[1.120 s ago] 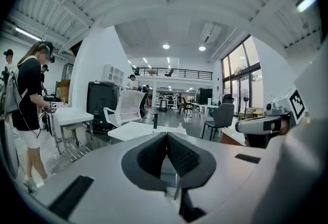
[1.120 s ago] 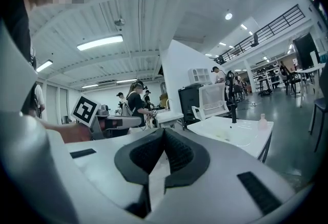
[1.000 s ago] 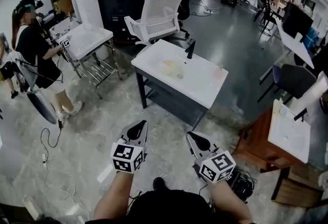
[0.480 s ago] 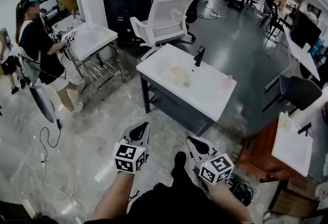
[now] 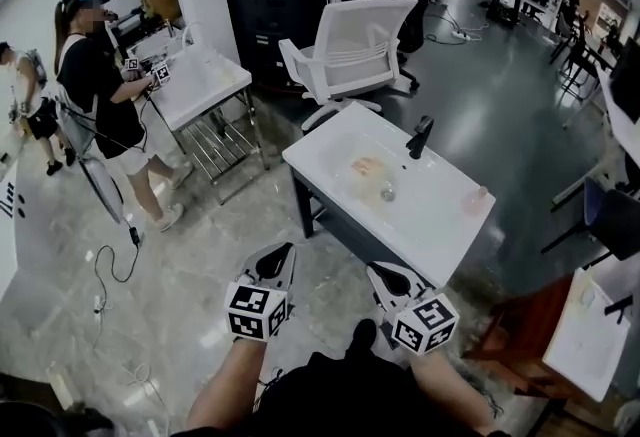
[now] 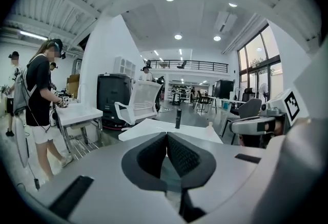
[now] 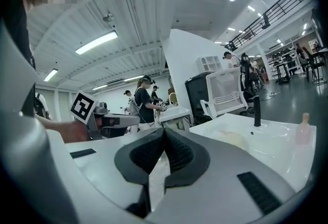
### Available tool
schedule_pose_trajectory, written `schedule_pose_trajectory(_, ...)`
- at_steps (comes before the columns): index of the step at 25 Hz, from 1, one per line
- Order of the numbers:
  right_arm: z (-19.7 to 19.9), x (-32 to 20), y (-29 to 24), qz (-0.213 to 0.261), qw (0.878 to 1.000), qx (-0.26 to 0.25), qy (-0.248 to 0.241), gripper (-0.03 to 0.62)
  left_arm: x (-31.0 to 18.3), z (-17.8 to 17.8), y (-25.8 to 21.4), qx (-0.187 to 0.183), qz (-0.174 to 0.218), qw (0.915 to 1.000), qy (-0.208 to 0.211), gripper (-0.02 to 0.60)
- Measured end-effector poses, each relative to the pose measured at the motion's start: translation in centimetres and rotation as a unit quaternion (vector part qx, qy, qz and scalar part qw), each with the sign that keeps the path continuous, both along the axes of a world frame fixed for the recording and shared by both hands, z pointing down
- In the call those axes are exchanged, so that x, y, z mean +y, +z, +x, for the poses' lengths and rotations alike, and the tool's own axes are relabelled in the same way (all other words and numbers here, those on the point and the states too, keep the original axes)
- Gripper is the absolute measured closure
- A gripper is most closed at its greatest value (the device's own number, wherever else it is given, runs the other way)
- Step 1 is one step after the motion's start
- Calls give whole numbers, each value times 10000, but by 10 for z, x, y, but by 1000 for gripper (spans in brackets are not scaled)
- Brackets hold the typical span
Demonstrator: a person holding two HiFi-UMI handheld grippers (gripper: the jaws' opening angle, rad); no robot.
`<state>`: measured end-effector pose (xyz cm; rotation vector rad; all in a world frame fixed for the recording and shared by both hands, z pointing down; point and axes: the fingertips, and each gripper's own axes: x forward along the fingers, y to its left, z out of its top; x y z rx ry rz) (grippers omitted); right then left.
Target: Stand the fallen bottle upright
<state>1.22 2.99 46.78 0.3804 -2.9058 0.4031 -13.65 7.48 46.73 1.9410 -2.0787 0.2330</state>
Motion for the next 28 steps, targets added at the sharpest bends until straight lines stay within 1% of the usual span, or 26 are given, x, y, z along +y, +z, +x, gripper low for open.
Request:
schedule_pose_trajectory(2,-6,-32,1,1,9999,30,-130,580,-33,-7,-1,-32,-40,10000,-79,565)
schedule_pose_trajectory(7,-14,-118,12,-131,9997,80,-204,580,-113,-18,6,-83,-153,9997,-191,565)
schedule_pose_trajectory(10,-18,-155,17,-141,9995,75,-280,580,-150,-23,11,-116,-143,9995,-258,565)
schedule_pose_trajectory(12,-23,-174,21,-155,9994,99,-292,580,-170,-24,13,-125,-160,9995,-229,565)
schedule_pose_trajectory(16,-42,-198,25,-220,9994,90,-250,580,-197,-38,19,-159,-238,9996,-84,565)
schedule_pose_trajectory(21,-81,-218,34,-278,9991,281,-128,580,-221,-80,26,-110,-219,9997,10,565)
schedule_pose_trajectory(25,-113,-225,36,-194,9987,450,-153,580,-229,-110,29,-82,-179,9998,88,565)
schedule_pose_trajectory(28,-131,-224,35,-173,9987,473,-80,580,-226,-120,37,15,-198,9996,192,565)
